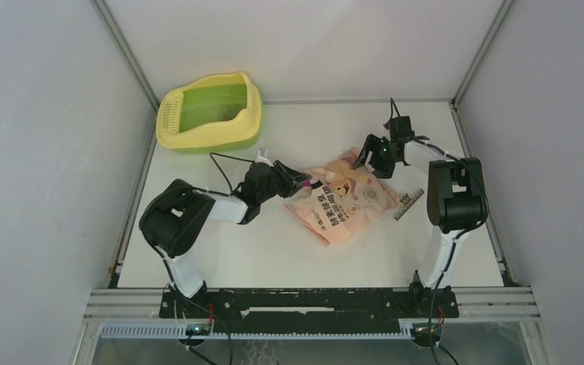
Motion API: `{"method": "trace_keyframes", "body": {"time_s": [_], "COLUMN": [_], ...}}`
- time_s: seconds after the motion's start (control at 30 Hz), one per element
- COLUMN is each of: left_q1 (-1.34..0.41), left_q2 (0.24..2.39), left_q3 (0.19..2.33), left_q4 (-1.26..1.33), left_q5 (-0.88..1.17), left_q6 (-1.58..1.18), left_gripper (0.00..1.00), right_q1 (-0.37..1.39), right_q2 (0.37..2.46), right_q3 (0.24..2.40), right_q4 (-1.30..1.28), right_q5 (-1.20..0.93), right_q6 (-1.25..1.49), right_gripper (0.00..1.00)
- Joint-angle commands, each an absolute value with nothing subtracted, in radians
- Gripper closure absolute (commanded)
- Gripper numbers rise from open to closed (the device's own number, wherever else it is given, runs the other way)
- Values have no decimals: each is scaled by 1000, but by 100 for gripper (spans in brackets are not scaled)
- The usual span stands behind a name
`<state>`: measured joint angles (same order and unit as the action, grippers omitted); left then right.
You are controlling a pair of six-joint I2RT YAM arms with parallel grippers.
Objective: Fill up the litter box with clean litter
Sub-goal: 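Scoop the cat litter from the cat litter bag.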
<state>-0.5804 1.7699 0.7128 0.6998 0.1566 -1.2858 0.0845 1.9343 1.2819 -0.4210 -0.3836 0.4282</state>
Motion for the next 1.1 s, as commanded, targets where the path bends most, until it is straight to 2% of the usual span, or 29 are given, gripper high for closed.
{"method": "trace_keyframes", "body": {"time_s": [0.0,0.5,0.73,1.07], "left_q1": [-616,-676,-678,-621], "left_q2": [1867,2146,2286,2129], "left_q3": [782,921,961,835], "left_q4": [822,1128,1401,1472], "left_q5": [114,129,187,366], "left_q6": [-1317,-1399,-1494,-1495], "left_gripper": [100,99,98,98], "right_q1": [116,141,150,87], "right_q2": [1941,1920,1912,1849], "right_q3": [1286,1261,1261,1240], "right_q4": [-418,-403,-398,-408], "right_q5": [-416,-436,-447,-470], "right_q6": [433,452,460,448], "right_gripper": [20,20,20,20]}}
